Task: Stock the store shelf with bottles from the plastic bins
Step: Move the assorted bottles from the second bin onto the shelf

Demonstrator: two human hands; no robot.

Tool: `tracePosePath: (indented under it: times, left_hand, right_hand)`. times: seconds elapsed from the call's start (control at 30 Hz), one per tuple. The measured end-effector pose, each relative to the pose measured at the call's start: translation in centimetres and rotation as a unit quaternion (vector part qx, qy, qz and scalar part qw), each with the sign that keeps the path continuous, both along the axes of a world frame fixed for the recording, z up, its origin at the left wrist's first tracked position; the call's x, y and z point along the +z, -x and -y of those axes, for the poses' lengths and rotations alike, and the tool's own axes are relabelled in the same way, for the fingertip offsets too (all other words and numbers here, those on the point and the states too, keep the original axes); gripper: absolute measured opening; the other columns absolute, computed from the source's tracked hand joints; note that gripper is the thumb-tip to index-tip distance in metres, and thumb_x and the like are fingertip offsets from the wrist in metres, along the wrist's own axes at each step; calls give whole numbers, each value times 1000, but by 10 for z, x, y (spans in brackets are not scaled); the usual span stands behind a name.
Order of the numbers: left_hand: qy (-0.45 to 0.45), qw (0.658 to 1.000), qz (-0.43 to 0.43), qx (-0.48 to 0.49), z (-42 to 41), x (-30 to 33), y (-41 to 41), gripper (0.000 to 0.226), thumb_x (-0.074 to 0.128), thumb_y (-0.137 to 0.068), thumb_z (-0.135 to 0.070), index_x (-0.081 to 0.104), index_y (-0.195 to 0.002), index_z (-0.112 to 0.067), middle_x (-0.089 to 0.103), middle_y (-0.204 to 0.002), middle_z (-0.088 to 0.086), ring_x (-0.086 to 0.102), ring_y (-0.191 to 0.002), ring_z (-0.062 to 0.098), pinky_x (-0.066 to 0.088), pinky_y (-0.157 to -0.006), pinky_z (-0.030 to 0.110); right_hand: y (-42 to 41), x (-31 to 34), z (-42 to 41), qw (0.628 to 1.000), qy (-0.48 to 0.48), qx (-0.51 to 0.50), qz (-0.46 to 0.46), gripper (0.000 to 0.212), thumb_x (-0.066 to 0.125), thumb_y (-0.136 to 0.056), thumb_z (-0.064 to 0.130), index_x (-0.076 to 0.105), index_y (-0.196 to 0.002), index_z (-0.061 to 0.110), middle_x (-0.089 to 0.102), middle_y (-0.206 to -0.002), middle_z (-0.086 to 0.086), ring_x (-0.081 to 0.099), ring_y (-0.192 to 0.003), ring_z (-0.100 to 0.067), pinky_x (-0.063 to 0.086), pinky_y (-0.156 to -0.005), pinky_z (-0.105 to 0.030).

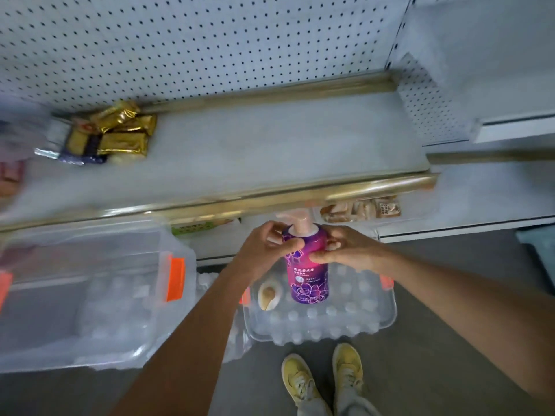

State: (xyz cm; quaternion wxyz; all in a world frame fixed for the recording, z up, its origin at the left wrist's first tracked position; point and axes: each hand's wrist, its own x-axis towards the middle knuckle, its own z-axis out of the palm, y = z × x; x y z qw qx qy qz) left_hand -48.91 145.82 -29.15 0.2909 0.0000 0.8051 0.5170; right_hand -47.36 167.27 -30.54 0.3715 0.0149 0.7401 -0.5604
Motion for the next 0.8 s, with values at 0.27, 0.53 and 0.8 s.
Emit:
tracePosePath:
  times: [0.27, 0.53, 0.8]
  left_hand:
    - [-110, 993, 22, 23, -7, 123, -18, 65, 63, -69, -65, 48, -121, -30, 61, -118, -1, 65, -101, 12, 57, -66, 24]
    - [-85, 991, -71, -68, -10, 181, -41, 90, 89, -64, -27, 30, -128, -47, 55, -118, -12, 66, -93, 1, 53, -67, 14]
    - [-113, 975, -175, -72, -35, 253, -25, 90, 90, -64, -26, 32, -119, -66, 59, -108, 0, 67, -85, 0, 53, -63, 16]
  right_hand:
    - [-3, 139, -6, 995, 9, -28, -90, 59, 76, -70, 42, 59, -125, 31, 69, -117, 8, 65, -107, -16, 57, -85, -40]
    - [-4, 249, -24, 984, 45, -69, -160, 38, 70, -78, 46, 66, -113, 31, 71, -111, 7, 68, -101, -12, 58, -73, -30]
    - [-8, 334, -44, 956, 37, -144, -252, 37, 67, -86, 33, 61, -121, 25, 69, -114, -1, 64, -106, -23, 56, -70, -35]
